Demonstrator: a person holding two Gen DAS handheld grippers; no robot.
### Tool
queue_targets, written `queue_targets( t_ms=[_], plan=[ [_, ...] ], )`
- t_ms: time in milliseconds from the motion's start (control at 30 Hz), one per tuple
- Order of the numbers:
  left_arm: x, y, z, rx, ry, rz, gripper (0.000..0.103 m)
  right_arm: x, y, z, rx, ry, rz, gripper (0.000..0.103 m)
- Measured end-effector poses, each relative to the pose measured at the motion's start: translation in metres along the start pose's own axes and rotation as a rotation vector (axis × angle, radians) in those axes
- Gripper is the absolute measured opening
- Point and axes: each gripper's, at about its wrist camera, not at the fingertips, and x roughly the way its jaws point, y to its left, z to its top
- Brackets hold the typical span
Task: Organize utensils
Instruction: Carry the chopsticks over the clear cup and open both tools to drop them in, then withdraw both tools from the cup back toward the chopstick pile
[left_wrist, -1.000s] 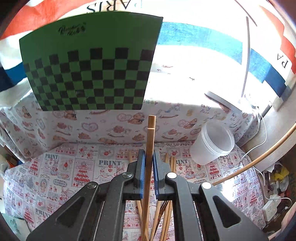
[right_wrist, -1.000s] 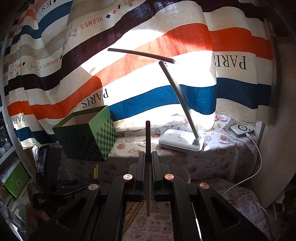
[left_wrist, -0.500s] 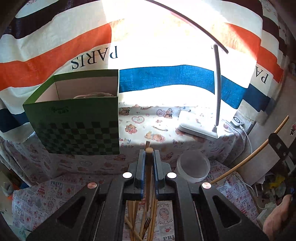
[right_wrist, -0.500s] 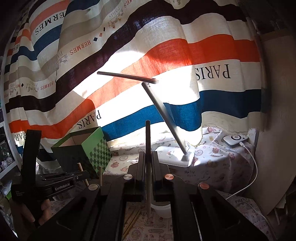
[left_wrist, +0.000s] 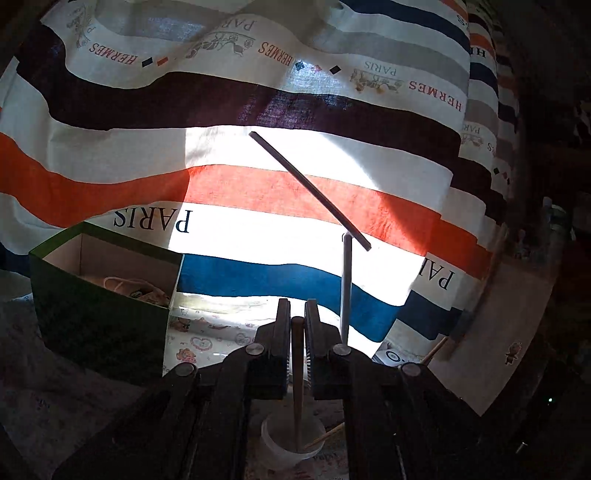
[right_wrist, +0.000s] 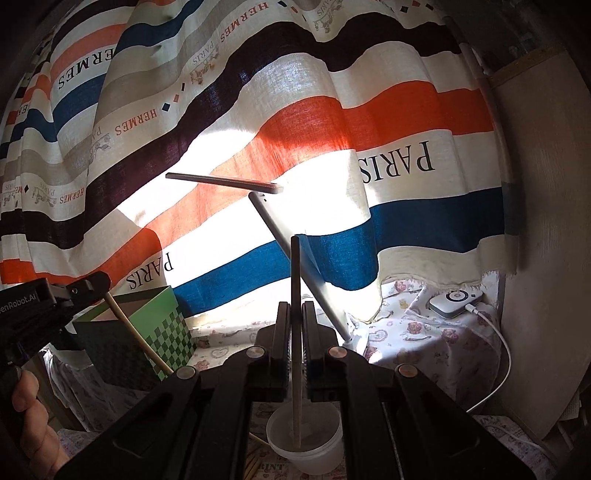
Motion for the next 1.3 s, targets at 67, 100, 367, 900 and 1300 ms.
queue_targets(
  t_ms=[67,100,367,900,1300],
  plan=[
    [0.001,-0.011,-0.001,0.041,-0.019,0.001,0.006,0.003,-0.005,-0.002,0.022,-0.013,-0.010,0.006],
    [0.004,-0.014,-0.002,0.056,-0.011,-0.013,0.006,0.005,-0.007,-0.003,0.028,-0.014,-0.015,0.006],
    [0.022,-0.008,-0.006,-0.009,-0.072,-0.006,0.006,0.035,-0.019,-0.013,0.062,0.129,-0.064,0.006],
    [0.074,-0.009,-0.048,0.089,0.009,0.038,0.006,0.065,-0.038,-0.026,0.123,0.328,-0.008,0.006],
    [0.067,0.021,-0.051,0.098,0.071,0.126,0.064,0.065,-0.039,-0.025,0.099,0.328,-0.023,0.060]
  ],
)
